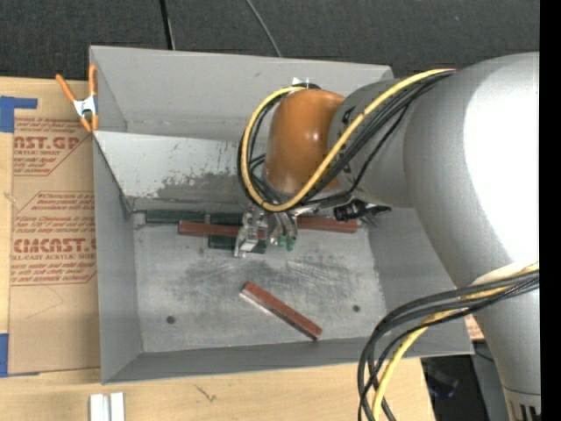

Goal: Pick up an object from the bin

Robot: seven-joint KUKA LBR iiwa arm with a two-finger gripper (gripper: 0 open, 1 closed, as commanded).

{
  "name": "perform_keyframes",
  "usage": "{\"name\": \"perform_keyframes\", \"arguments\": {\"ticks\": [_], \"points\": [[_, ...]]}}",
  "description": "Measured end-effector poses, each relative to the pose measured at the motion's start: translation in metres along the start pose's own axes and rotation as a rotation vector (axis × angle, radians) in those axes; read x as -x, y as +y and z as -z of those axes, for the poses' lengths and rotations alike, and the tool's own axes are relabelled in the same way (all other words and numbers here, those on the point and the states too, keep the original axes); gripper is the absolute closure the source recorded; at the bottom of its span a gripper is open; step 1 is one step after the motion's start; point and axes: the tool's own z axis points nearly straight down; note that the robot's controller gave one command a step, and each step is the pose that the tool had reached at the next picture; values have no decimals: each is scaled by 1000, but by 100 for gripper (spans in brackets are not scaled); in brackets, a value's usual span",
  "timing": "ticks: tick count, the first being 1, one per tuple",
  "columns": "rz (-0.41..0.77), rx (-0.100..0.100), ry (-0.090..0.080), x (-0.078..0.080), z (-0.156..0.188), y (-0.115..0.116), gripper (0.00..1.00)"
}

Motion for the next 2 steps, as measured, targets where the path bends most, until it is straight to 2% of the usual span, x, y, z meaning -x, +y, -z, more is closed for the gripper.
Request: {"name": "perform_keyframes", "arguments": {"ticks": [1,2], "points": [[0,0,0,0,0,0,100],[2,-7,22,-7,47,-6,100]]}}
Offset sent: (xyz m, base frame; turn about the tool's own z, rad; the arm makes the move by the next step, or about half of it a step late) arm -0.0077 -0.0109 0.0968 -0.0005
